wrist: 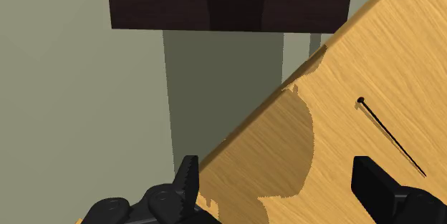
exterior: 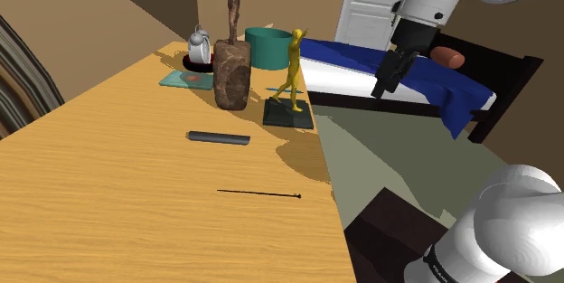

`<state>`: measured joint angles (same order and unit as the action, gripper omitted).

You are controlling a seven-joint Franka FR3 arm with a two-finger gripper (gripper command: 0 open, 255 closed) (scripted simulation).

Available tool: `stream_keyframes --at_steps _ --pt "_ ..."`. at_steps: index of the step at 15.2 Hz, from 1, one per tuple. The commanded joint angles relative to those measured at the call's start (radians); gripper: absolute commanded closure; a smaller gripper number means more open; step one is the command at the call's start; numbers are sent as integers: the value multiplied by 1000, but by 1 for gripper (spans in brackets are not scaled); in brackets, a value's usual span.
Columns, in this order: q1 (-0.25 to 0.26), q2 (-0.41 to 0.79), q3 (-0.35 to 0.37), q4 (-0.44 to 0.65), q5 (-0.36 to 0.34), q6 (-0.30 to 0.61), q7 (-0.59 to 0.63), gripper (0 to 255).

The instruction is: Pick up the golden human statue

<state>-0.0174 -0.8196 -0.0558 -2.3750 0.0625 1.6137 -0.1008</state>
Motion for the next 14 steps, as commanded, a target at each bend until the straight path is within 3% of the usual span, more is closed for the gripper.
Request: stream_keyframes --at_steps 1,14 --pt "0 0 0 0 0 0 0 0" --pt "-1 461 -15 395 -9 151 1 0"
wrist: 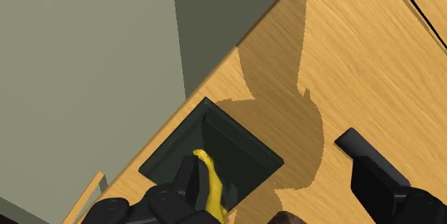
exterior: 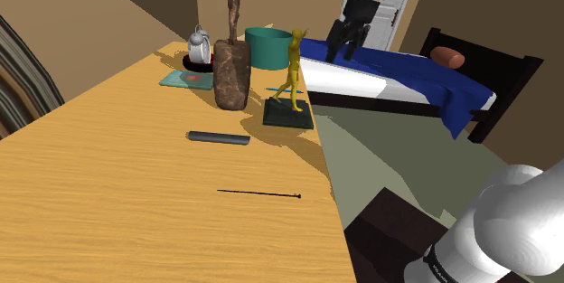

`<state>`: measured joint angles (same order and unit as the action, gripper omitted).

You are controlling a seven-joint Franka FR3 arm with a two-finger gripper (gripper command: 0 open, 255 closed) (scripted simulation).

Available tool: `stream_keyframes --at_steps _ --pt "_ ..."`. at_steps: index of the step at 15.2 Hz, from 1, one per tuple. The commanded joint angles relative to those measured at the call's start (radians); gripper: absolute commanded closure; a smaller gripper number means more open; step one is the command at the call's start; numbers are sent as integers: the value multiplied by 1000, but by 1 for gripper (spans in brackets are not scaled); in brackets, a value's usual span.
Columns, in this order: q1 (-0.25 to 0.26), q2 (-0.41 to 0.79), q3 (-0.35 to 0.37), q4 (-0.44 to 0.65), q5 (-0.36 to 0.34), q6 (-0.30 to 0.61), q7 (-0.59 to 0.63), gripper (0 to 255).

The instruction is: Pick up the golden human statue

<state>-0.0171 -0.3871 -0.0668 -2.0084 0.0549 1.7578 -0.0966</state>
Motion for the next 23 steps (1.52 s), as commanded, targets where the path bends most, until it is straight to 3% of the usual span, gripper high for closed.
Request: stream_keyframes --at_steps 1,9,16,23 --pt "-2 64 -5 67 -1 10 -3 0" --pt "-9 355 -19 432 4 -12 -1 0" --pt "-28 642 -30 863 22 -114 2 0" --pt "-21 587 -29 678 16 16 -1 0"
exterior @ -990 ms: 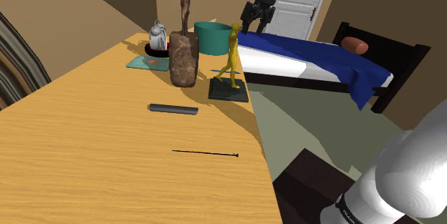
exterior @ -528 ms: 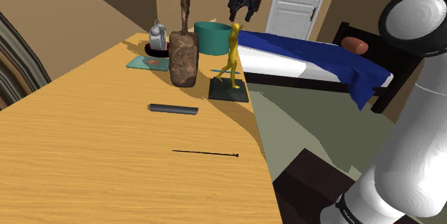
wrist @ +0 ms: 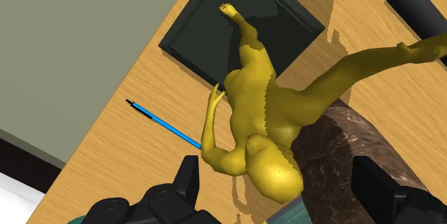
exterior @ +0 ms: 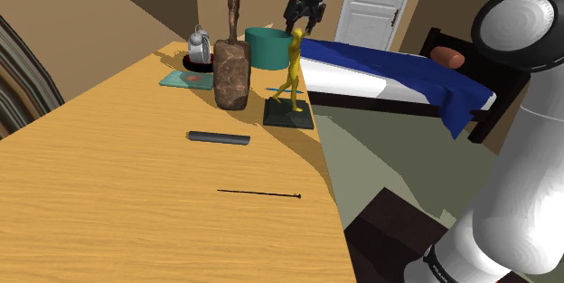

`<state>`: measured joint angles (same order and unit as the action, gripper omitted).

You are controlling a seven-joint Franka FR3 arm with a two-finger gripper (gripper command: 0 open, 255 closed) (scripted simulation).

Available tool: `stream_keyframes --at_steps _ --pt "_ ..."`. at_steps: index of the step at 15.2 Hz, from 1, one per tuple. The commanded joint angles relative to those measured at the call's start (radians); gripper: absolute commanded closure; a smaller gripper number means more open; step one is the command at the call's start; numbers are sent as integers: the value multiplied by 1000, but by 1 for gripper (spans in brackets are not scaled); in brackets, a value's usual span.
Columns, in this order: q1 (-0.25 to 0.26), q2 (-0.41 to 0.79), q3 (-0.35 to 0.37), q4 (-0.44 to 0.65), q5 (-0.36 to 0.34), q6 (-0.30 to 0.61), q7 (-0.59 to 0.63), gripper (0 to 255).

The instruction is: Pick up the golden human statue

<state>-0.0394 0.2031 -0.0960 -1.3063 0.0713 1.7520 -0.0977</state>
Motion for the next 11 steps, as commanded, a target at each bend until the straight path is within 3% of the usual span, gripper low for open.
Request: stream_keyframes --at_steps 1,2,3,11 --pt "1 -3 0 -24 0 22 0 0" --pt "1 -3 0 -24 0 22 0 0" --pt "1 -4 0 -26 0 23 0 255" --pt "1 -3 0 -24 0 22 -1 255"
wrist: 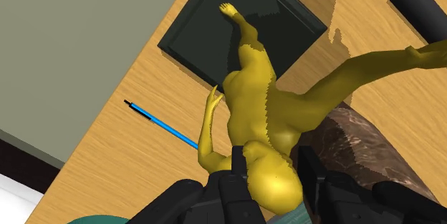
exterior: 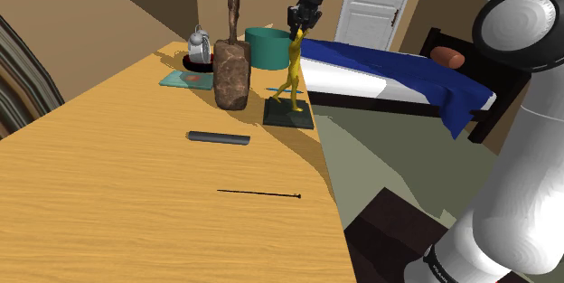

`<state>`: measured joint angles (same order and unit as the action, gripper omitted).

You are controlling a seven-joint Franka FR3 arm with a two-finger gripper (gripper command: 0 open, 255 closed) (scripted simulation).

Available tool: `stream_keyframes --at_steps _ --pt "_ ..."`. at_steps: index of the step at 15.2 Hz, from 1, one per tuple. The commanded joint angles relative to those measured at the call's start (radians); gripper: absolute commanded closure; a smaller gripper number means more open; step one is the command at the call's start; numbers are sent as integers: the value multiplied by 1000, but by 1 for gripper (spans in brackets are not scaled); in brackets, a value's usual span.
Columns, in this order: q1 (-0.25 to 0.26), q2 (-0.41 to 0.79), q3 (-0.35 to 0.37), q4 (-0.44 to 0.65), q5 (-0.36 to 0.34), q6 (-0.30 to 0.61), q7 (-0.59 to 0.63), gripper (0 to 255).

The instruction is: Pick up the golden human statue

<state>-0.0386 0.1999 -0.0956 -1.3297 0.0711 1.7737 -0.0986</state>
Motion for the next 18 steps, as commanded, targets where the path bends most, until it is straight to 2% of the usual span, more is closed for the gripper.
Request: stream_keyframes --at_steps 1,10,16,18 --pt "0 0 0 0 0 0 1 255" --pt "-8 70 -1 226 7 -157 5 255" --pt "-20 159 -2 450 18 -293 9 255" --pt "-21 162 -1 457 18 -296 9 255"
